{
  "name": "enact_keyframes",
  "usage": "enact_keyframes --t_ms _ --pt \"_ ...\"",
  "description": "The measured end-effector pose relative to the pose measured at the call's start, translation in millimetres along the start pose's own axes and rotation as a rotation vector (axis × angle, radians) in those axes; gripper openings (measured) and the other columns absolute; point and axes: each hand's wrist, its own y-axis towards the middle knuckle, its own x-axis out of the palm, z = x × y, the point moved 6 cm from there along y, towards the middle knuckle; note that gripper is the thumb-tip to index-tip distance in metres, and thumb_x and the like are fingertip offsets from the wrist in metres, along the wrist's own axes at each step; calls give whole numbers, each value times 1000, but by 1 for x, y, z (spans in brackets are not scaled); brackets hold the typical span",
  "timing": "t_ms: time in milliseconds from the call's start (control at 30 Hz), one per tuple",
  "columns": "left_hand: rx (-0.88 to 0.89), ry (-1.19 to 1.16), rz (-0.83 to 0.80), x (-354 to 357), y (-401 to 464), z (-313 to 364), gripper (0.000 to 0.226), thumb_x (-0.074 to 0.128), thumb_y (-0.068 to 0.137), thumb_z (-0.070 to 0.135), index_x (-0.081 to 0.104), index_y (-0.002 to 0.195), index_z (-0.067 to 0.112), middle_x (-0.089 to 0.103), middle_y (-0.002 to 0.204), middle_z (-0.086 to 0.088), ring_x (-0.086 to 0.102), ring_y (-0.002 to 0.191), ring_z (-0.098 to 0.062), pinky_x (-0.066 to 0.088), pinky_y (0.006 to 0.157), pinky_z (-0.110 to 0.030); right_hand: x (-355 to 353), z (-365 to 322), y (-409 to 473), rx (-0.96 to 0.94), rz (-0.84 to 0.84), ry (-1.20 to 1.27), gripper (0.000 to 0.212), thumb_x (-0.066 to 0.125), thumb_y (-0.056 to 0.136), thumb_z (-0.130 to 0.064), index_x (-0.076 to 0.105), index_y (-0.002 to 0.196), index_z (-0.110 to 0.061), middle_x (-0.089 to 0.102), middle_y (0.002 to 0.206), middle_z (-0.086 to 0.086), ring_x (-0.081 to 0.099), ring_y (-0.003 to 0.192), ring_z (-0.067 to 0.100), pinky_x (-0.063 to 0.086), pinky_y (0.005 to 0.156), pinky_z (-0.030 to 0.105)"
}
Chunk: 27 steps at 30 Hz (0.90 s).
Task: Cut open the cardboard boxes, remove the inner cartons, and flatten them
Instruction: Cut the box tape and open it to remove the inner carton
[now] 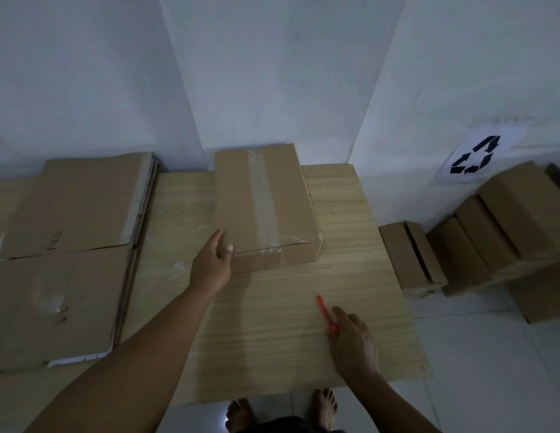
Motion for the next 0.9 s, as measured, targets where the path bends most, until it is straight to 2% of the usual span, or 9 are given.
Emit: enact_keyframes --t_ms 67,167,300,400,500,600,733,800,900 --pt "7 -2 -3 0 -2 0 53 51 103 33 38 153 25 44 154 -5 47 137 -24 38 107 -33 1 0 1 29 16 32 39 50 102 -30 45 140 -24 55 117 2 52 102 17 42 80 28" --pt "14 -13 -10 0 -3 0 53 53 102 32 39 153 24 44 154 -4 46 137 -23 35 103 -27 -2 -6 8 -2 45 97 29 45 104 -26 56 130 -20 46 105 -2 51 91 15 47 78 29" --pt "21 -20 -8 -2 -1 0 54 57 101 30 40 152 23 44 153 -5 46 137 -22 34 102 -24 -20 -38 20 -195 163 253 21 56 100 -18 63 119 -14 53 98 -6 54 81 13 37 63 15" --pt "19 -28 -8 -2 0 -1 55 58 100 29 41 151 23 44 154 -5 46 137 -23 34 105 -26 -34 -62 32 -304 237 281 8 58 99 -21 64 102 -18 56 76 -12 54 65 6 36 56 21" --pt "12 -48 -10 -1 2 -3 55 60 99 28 42 151 23 43 155 -4 44 138 -22 34 109 -29 -54 -83 42 -387 338 182 18 58 99 -33 62 90 -19 53 69 -11 49 57 6 31 51 22" --pt "2 -78 0 0 4 -6 55 62 97 29 44 149 24 45 153 -5 47 136 -21 37 110 -30 -67 -102 53 -439 328 -48 23 54 99 -43 64 95 -23 59 75 -8 53 63 12 35 56 25" --pt "-11 -109 10 1 4 -9 54 63 96 29 46 148 27 47 151 -4 49 134 -20 40 111 -33 -69 -120 59 -575 422 -285 17 71 90 -36 74 104 -28 64 74 -3 47 62 11 35 59 26" --pt "-8 -120 10 2 5 -10 54 63 96 29 46 148 27 47 152 -3 48 135 -19 38 110 -30 -64 -125 61 -611 430 -315 18 77 85 -34 74 102 -31 61 71 -4 39 63 9 35 57 26" --pt "-12 -122 16 2 6 -12 54 63 96 31 46 147 28 48 151 -3 49 134 -19 39 111 -33 -60 -128 63 -623 436 -313 18 76 86 -32 73 103 -33 59 73 -3 40 66 10 37 58 26"
